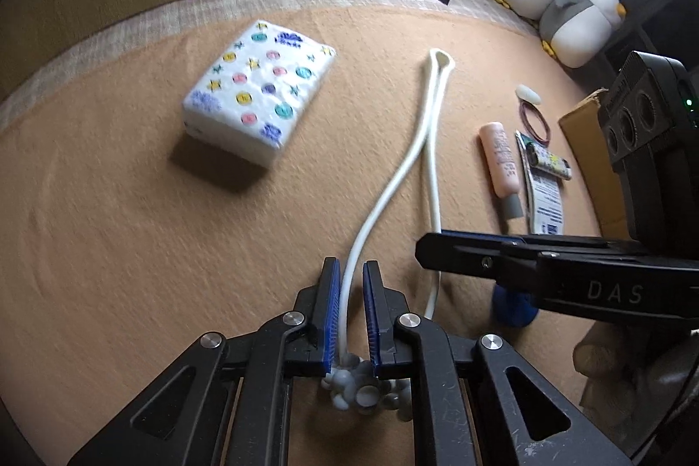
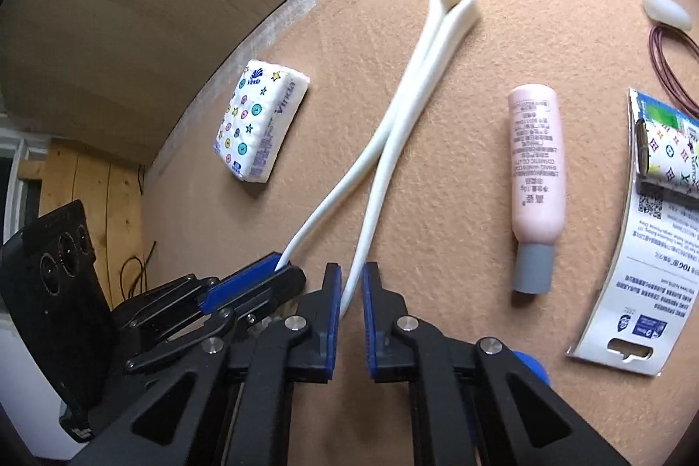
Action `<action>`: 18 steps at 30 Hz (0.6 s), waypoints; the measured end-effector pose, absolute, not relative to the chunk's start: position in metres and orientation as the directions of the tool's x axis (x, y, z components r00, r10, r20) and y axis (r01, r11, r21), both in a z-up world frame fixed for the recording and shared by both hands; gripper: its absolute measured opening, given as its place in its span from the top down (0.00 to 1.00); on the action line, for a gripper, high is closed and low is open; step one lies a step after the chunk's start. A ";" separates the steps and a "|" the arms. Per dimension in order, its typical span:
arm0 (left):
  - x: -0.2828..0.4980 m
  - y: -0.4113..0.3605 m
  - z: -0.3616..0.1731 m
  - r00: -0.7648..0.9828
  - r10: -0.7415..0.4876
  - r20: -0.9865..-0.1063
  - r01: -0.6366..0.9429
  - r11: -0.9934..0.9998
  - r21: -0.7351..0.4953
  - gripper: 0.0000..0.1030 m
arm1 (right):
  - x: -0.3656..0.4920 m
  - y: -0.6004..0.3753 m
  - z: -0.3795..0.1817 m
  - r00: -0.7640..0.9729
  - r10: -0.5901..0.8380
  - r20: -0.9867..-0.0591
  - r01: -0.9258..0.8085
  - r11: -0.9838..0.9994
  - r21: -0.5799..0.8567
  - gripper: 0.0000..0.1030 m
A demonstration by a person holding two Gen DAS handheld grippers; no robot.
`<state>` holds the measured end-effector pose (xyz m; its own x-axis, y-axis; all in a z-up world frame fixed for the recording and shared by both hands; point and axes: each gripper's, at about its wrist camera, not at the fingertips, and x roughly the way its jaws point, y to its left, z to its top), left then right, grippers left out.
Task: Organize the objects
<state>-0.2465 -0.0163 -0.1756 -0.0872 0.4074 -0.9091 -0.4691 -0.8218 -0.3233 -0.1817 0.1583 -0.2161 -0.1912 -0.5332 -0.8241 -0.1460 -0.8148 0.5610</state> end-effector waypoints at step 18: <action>-0.189 0.016 -0.125 -0.146 0.535 -0.832 -0.448 -0.786 -0.427 0.95 | -0.149 0.203 -0.170 -0.284 -0.483 -0.829 -0.084 -0.848 0.523 0.95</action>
